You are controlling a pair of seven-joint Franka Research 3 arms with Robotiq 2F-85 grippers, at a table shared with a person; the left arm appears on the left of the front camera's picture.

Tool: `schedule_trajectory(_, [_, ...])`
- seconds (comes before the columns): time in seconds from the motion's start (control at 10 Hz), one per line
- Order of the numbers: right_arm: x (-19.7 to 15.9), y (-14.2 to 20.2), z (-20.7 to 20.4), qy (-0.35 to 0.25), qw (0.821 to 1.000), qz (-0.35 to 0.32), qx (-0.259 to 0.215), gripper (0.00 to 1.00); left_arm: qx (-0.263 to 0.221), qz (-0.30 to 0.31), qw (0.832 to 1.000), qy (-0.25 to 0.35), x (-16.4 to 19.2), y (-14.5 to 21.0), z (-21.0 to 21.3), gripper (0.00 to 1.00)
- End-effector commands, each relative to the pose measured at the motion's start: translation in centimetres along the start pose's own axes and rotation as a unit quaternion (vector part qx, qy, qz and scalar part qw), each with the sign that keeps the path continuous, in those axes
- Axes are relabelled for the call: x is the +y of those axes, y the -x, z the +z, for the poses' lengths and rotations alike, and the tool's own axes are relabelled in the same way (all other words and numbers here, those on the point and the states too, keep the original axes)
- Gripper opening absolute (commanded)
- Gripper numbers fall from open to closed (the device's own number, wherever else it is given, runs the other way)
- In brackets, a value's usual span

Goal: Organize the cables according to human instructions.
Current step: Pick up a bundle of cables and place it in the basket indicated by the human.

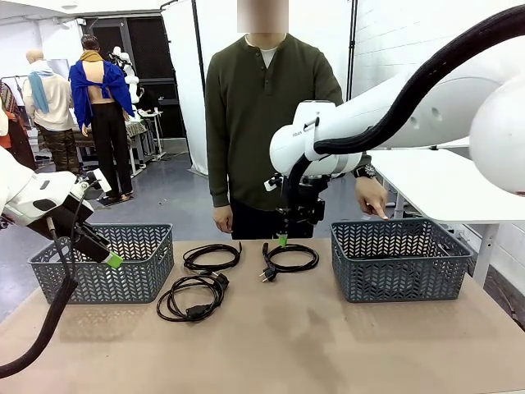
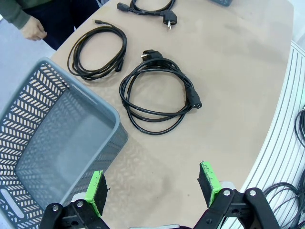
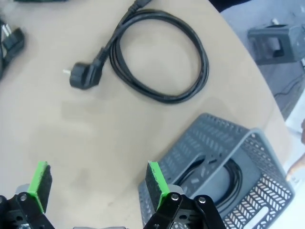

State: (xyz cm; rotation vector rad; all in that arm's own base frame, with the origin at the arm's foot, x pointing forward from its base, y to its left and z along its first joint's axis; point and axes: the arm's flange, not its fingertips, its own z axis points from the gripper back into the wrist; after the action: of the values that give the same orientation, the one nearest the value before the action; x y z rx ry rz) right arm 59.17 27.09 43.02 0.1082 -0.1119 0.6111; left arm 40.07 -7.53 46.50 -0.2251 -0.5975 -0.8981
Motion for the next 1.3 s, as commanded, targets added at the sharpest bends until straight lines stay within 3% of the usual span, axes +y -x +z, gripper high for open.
schedule_trajectory(0.0, [1.0, -2.7, -0.1, 0.006, 1.0, -0.021, 0.012, 1.0, -0.006, 0.0, 1.0, 0.005, 0.2, 0.1, 0.0, 1.0])
schedule_trajectory(1.2, [1.0, -1.9, -0.4, -0.008, 1.0, -0.011, -0.001, 1.0, -0.006, 0.0, 1.0, 0.005, 0.2, 0.1, 0.0, 1.0])
